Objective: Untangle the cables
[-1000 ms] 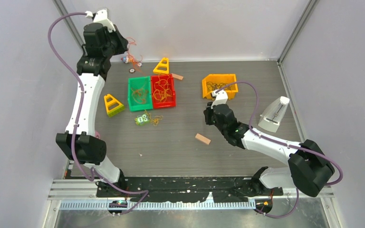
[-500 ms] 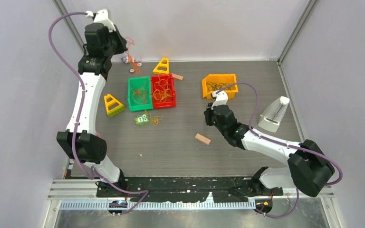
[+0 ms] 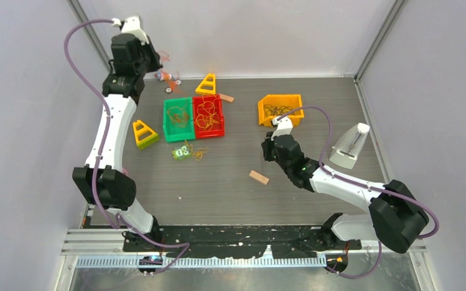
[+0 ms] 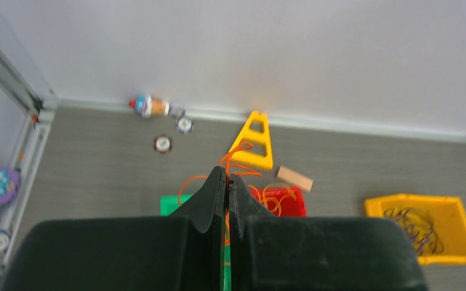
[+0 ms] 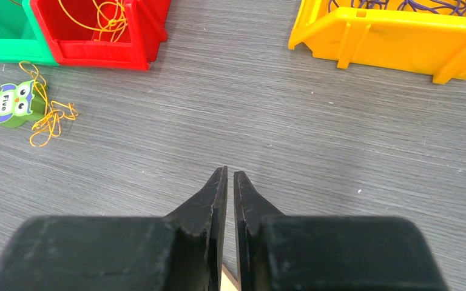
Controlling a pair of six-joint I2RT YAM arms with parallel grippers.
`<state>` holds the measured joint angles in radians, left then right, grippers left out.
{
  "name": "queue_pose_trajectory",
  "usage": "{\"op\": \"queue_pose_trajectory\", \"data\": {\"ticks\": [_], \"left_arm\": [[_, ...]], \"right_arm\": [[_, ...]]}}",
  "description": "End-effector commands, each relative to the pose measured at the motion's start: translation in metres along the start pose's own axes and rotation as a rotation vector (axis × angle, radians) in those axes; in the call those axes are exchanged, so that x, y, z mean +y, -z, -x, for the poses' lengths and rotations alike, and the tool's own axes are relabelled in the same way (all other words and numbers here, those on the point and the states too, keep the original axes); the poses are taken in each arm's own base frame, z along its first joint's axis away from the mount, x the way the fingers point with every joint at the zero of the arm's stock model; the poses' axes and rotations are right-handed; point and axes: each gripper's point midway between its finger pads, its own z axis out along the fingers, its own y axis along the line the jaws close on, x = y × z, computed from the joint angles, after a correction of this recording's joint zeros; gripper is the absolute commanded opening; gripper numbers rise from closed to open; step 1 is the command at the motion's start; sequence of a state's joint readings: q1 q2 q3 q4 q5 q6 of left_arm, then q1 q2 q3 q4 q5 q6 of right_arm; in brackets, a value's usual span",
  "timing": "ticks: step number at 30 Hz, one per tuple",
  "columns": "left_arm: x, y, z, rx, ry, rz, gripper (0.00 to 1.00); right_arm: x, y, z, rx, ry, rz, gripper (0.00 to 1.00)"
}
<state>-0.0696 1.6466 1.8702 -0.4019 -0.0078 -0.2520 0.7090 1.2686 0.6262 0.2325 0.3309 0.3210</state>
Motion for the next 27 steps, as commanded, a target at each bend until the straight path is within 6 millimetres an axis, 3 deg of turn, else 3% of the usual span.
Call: {"op": "queue_pose_trajectory", "data": {"ticks": [1, 14, 22, 27], "left_arm": [[0.014, -0.004, -0.027, 0.021, 0.0, 0.041, 0.0], [0.037, -0.008, -0.123, 0.168, -0.105, 0.153, 0.0], [0.048, -0.028, -0.174, 0.31, -0.16, 0.179, 0.0], [0.043, -0.043, -0.206, 0.492, -0.161, 0.138, 0.0]], "right_arm": [[0.003, 0.005, 0.022, -0.075, -0.041, 0.018, 0.15], [0.003, 0.008, 0.021, -0.078, -0.055, 0.03, 0.15], [0.002, 0.008, 0.022, -0.078, -0.058, 0.031, 0.15], [0.001, 0.009, 0.023, -0.079, -0.063, 0.028, 0.15]]}}
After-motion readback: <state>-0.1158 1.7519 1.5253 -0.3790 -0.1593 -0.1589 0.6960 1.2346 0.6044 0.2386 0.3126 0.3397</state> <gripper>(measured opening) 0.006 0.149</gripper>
